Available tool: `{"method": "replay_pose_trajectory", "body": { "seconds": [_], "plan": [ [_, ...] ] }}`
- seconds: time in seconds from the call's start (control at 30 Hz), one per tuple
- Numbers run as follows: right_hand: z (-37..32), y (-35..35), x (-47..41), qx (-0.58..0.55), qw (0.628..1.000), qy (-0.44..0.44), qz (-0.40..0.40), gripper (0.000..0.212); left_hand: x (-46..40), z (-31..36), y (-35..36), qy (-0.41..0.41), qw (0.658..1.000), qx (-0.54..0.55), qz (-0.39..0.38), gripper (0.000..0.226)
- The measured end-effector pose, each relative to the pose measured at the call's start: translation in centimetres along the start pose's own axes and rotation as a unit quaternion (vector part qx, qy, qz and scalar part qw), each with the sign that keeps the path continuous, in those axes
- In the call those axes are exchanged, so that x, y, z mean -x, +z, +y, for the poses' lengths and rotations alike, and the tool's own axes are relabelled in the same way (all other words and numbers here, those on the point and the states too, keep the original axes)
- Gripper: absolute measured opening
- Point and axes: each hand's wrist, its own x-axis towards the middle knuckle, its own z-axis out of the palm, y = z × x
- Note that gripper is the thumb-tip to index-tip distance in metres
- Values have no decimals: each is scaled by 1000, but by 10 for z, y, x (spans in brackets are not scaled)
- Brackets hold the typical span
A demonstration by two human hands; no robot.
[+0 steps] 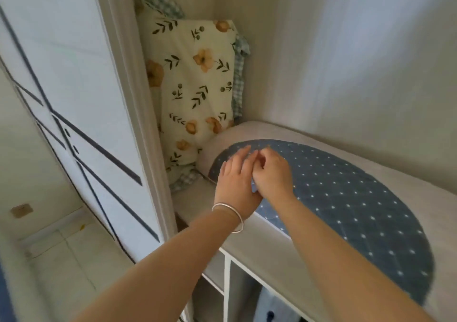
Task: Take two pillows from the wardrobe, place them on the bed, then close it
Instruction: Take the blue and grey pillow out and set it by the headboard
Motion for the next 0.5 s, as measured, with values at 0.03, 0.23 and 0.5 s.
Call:
{"method": "replay_pose_trajectory", "body": {
  "seconds": [0.03,0.23,0.5],
  "plan": [
    [23,-8,-1,13,1000,21,-9,15,-4,9,14,12,1000,5,-4,62],
    [131,-51,-29,116,990,80,-8,25,-59,37,115,-72,990,117,-27,60],
    [232,-67,-104,271,954,78,-99,50,-112,74,180,-353,868,346,42,87]
  ]
}}
